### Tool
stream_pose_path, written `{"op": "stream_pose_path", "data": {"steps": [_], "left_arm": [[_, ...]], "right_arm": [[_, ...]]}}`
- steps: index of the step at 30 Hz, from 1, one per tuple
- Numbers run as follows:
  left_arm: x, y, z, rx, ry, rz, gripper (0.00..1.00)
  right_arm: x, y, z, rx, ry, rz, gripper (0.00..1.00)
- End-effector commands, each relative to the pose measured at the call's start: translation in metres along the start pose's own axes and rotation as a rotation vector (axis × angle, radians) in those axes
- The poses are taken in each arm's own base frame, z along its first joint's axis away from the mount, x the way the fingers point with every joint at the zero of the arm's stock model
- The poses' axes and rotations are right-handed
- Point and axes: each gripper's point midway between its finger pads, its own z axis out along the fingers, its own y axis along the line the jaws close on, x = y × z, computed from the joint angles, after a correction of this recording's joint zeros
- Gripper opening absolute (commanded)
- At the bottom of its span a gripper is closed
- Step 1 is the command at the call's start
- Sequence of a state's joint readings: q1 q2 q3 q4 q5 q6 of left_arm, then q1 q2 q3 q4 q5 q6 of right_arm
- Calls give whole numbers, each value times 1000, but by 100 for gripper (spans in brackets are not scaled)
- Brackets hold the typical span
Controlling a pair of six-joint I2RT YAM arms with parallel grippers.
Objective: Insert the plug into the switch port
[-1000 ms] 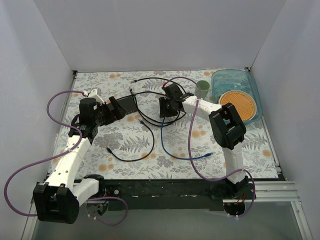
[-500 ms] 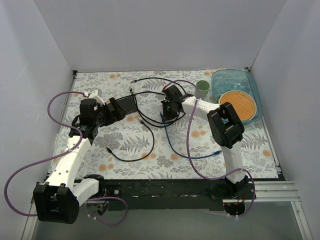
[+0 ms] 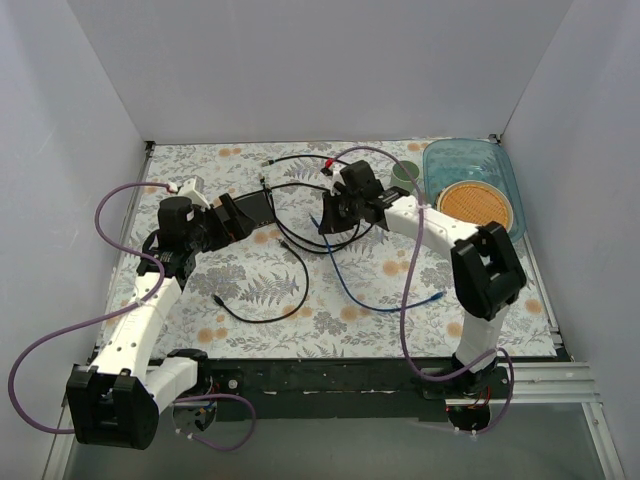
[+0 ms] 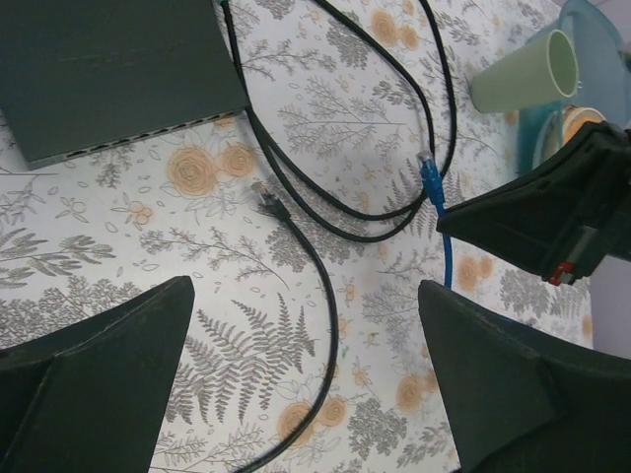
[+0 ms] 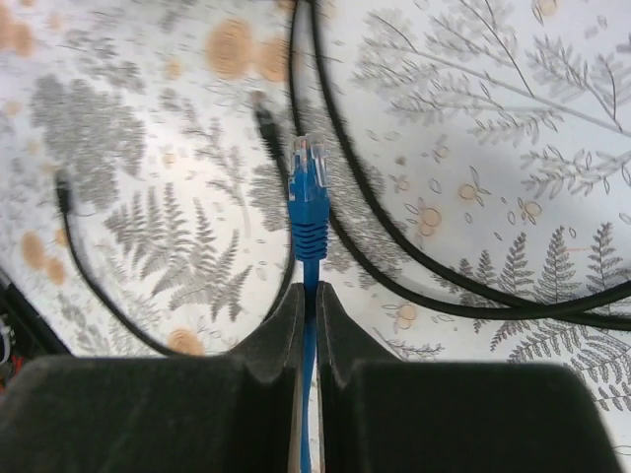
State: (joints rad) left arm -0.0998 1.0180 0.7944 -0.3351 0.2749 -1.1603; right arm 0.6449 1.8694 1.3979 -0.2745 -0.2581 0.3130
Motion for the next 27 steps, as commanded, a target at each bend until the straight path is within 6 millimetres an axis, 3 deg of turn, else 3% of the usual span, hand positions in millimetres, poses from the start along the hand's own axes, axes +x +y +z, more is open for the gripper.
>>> {"op": "stream_pose_path", "data": {"steps": [1, 6, 12, 27], "left_arm": [[-4, -32, -3, 160, 17, -17, 98], [0, -63, 0, 343, 75, -65, 98], [2, -84, 9, 428, 115, -92, 94], [38, -110, 34, 463, 234, -43, 77]], "right_arm": [[-17, 47, -35, -136, -103, -186, 1], [2, 74, -46, -187, -98, -286, 1], [6, 93, -56, -240, -128, -296, 1], [-5, 109, -72, -298, -187, -291, 1]]}}
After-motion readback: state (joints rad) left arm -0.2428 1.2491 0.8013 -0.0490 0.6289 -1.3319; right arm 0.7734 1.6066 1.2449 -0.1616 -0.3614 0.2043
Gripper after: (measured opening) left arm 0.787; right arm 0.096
